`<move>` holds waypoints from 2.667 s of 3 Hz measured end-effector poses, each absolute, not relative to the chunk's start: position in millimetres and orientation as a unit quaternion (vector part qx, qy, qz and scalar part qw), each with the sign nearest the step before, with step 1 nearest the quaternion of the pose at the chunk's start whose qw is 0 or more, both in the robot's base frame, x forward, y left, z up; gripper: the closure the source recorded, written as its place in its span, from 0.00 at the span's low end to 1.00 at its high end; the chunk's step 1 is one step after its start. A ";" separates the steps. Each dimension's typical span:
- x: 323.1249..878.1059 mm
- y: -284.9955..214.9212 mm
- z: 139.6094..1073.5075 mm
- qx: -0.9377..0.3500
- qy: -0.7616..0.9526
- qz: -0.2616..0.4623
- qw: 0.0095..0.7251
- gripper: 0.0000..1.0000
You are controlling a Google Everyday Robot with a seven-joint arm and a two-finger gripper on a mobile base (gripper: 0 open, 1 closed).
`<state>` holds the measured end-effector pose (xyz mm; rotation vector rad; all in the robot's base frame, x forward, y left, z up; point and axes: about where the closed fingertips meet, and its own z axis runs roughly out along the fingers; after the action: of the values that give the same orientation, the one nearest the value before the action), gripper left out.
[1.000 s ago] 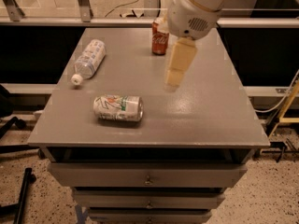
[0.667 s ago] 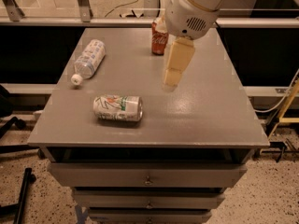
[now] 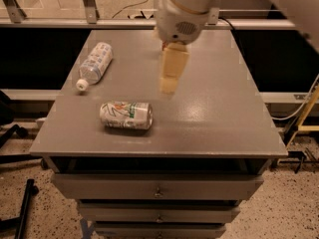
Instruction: Place 7up can upright
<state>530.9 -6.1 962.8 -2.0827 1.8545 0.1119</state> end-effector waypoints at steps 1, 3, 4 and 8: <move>533.7 38.6 944.7 -0.757 0.641 0.022 0.126 0.00; 533.8 97.7 907.0 -0.752 0.656 -0.033 0.051 0.00; 520.8 110.6 890.2 -0.732 0.679 -0.040 0.028 0.00; 487.0 101.5 842.8 -0.706 0.708 -0.009 -0.012 0.16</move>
Offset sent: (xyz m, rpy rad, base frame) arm -0.0001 0.1162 -0.0671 -0.3916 0.0922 -0.0022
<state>487.0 101.5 842.8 -2.2355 2.2409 -0.0288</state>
